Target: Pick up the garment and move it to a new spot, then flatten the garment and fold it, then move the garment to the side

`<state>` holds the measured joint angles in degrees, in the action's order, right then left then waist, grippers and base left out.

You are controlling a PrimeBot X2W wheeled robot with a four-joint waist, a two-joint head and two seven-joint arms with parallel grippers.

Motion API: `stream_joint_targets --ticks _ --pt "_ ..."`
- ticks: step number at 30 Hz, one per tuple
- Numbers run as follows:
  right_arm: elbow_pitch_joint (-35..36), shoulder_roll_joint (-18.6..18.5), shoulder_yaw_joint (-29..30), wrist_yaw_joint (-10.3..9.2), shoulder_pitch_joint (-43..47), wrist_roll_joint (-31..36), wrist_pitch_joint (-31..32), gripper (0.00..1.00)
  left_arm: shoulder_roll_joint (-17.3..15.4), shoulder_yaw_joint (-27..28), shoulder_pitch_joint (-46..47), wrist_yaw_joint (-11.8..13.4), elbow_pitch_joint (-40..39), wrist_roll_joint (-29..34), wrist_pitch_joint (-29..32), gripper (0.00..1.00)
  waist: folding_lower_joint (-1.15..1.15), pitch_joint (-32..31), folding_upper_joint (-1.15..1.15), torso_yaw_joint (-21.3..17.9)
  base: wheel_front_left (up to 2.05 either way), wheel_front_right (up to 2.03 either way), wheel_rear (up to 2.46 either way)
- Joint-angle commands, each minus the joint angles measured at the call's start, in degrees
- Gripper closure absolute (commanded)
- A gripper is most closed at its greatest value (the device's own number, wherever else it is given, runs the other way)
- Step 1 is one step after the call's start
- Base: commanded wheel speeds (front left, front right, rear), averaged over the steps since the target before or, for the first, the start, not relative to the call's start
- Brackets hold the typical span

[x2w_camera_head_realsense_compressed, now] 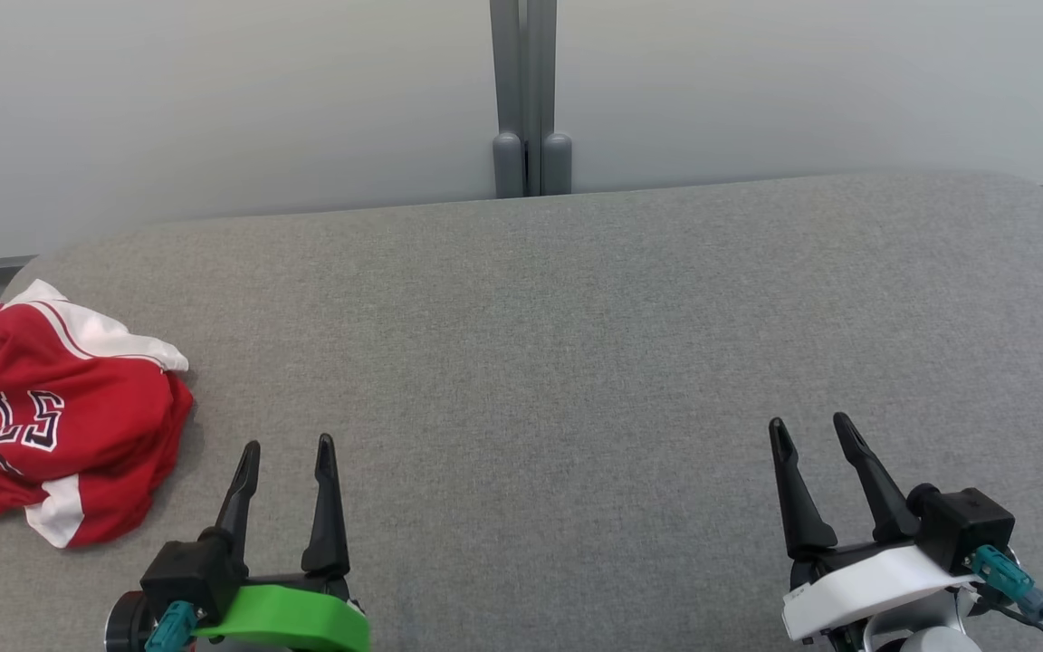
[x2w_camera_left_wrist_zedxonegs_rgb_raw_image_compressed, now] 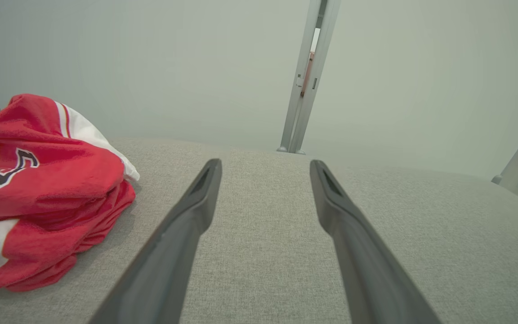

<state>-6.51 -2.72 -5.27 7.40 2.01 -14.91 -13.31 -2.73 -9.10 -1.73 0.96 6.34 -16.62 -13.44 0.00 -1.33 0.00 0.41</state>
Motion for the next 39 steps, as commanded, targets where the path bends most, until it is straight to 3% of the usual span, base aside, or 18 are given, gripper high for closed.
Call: stream_joint_targets --ticks 1,15,32,39 --pt "0.2 -0.2 -0.2 0.15 0.4 0.8 -0.6 0.00 -0.2 0.0 -0.7 -0.4 -0.4 0.7 -0.4 0.00 0.00 0.0 0.00 0.0 0.00 0.00 0.00" --pt "0.1 -0.3 -0.8 0.10 1.3 4.6 -2.0 0.00 -0.3 -1.1 -1.4 -2.2 0.4 4.0 -1.9 0.00 0.00 -0.2 0.00 0.0 0.00 0.00 0.00" --pt "-0.3 -0.3 -0.5 0.10 1.5 3.7 -1.9 0.00 -0.3 -1.1 -1.1 -2.7 1.3 3.9 -1.7 0.00 0.00 0.0 0.00 0.4 0.00 0.00 0.00" --pt "-0.4 -0.3 0.0 0.10 3.4 3.8 -1.9 0.00 -0.3 -2.0 -0.9 -2.5 1.4 3.7 -1.7 0.00 0.00 -0.8 0.00 5.0 0.00 0.00 0.00"
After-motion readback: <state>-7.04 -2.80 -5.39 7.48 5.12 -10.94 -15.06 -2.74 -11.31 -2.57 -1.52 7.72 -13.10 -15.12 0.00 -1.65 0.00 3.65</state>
